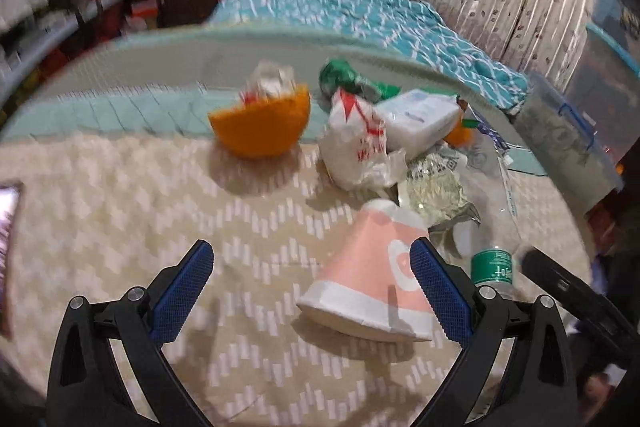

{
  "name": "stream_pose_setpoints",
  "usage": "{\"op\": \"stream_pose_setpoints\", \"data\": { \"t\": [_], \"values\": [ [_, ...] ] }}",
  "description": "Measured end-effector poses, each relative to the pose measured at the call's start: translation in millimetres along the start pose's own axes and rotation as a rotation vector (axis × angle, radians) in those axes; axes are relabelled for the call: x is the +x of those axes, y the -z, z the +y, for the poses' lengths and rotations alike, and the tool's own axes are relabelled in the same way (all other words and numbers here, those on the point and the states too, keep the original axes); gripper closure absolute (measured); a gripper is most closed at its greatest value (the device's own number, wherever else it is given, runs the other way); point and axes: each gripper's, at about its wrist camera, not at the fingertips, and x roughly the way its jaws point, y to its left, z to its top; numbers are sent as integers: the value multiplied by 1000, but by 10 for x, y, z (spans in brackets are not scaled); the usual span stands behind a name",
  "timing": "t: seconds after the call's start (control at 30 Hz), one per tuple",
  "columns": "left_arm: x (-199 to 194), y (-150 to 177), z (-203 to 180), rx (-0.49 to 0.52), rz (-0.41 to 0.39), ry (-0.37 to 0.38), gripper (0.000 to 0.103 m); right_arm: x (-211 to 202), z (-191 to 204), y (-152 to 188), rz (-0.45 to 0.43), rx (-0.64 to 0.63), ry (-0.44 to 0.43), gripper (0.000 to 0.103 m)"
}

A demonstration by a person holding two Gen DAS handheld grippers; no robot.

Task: Collect trash
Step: 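Grasp the pink paper cup with the left tool while the right tool grasps the water bottle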

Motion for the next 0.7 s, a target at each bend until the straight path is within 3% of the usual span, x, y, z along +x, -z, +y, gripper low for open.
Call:
{"op": "stream_pose_setpoints", "data": {
  "t": [0.13, 0.23, 0.27, 0.33, 0.37, 0.43, 0.5, 0.57, 0.7],
  "values": [
    [134, 55, -44, 25, 35, 22, 9, 185, 76, 7, 36, -47, 56, 7],
    [214, 124, -122, 52, 67, 50, 11, 200, 26, 49, 78, -57, 18, 24],
    [242, 157, -142, 59, 83, 62, 16, 187, 3, 62, 89, -58, 4, 35],
    [300, 205, -173, 59, 112, 102, 18, 115, -100, 100, 100, -59, -8, 41],
    [291, 238, -198, 59, 110, 114, 20, 81, -139, 119, 103, -59, -15, 50],
    [302, 293, -247, 72, 107, 128, 29, -28, -258, 151, 109, -61, -12, 59],
    [274, 337, -261, 66, 101, 151, 43, -173, -378, 178, 98, -79, 32, 59],
    [246, 353, -255, 59, 97, 167, 50, -312, -487, 179, 92, -82, 66, 59],
    [206, 375, -241, 45, 94, 184, 52, -545, -741, 145, 64, -62, 133, 59]
  ]
}}
